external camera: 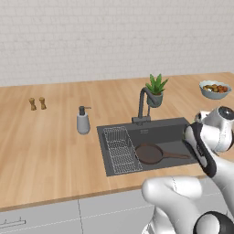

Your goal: Pick the pan and sponge and place them into the sink. Then turn on the water.

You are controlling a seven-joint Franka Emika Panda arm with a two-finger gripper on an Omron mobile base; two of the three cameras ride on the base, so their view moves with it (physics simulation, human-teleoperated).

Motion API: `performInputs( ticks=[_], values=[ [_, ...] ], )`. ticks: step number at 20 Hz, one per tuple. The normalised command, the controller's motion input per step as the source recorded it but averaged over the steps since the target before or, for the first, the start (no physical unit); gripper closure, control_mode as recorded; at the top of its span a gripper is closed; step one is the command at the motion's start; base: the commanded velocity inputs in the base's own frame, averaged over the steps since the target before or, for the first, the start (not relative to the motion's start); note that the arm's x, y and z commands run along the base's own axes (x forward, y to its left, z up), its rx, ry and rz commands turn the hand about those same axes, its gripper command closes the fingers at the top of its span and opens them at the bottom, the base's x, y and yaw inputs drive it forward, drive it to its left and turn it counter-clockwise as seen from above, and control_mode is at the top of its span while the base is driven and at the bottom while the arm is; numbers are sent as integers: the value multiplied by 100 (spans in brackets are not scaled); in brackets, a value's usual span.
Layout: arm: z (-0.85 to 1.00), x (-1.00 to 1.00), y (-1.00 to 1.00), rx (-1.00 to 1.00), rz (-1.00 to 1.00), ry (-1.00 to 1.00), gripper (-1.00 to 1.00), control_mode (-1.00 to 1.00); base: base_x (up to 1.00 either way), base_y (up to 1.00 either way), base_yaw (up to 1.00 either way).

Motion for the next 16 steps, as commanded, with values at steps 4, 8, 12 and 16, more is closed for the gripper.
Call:
performInputs(
  ticks=[4,8,12,16],
  values=[
    [11,39,1,1,32,15,100,-100,0,0,0],
    [-8,32,17,0,7,0,100,-100,0,0,0],
    [-35,38,42,0,4,2,100,-100,0,0,0],
    [-51,15,55,0,0,0,100,-100,0,0,0]
  ],
)
